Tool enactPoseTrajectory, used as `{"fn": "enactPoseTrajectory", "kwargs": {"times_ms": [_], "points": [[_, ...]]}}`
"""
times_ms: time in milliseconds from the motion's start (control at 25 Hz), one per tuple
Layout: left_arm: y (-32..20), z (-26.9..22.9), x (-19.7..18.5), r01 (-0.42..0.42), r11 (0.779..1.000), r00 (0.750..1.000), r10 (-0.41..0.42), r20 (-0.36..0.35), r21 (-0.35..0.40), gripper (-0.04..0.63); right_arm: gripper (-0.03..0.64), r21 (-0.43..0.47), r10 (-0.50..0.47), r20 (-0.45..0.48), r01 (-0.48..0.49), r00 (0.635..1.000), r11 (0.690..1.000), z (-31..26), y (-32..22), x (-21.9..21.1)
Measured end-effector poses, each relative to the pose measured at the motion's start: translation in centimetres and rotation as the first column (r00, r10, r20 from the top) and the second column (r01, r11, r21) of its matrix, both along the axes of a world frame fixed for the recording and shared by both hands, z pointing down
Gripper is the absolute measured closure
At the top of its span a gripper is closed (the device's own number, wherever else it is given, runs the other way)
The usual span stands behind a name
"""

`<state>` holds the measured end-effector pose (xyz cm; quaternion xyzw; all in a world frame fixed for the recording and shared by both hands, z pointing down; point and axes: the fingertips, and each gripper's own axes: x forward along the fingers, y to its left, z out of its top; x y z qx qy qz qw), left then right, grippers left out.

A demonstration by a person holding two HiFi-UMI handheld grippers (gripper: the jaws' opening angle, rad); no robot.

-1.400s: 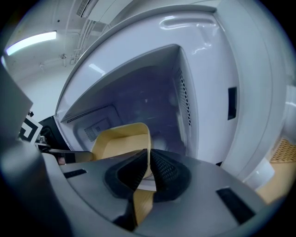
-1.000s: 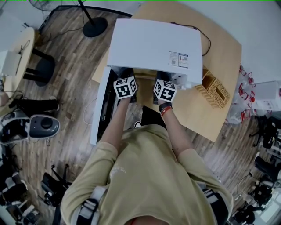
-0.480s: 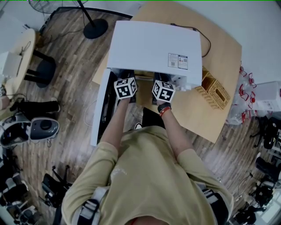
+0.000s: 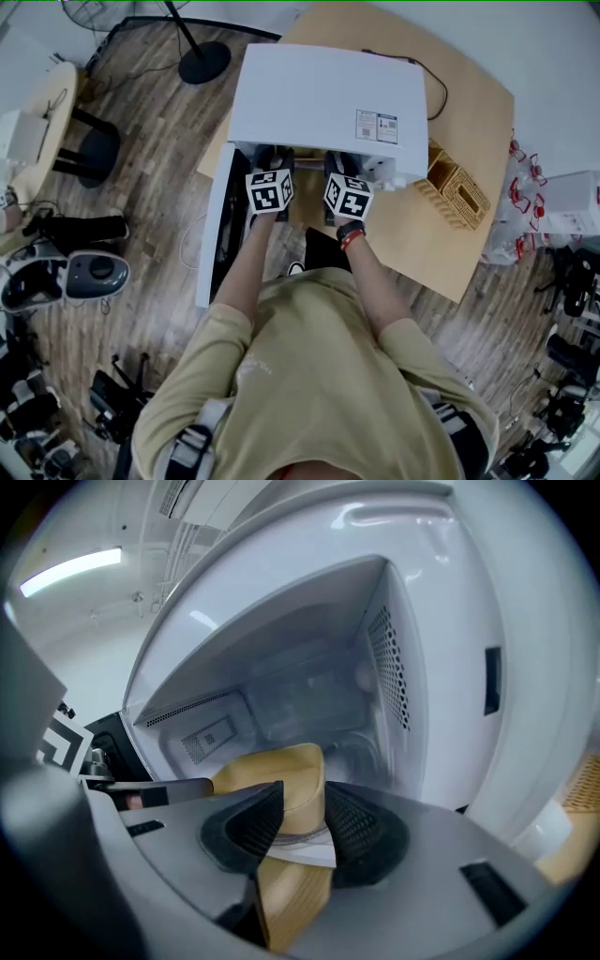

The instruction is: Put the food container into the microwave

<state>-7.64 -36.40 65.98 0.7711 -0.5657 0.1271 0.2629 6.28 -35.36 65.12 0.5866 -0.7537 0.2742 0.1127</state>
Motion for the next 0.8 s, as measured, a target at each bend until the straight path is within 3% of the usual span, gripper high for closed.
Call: {"fn": "enactPoseTrajectory", "kwargs": {"times_ms": [440, 800], "points": [[3.7, -3.4, 1.2, -0.055, 0.994, 0.998, 0.054, 0.009, 0.1, 0.407, 0.48, 0.061, -0.011, -0.016, 0.012, 1.0, 0.998, -2.1, 3.6, 0.3], [7.7, -7.2, 3.4, -0.13, 0.975, 0.991, 0.132, 0.002, 0.181, 0.464, 0.517, 0.141, -0.02, -0.014, 0.022, 1.0, 0.99, -5.4, 7.3, 1.0]]}}
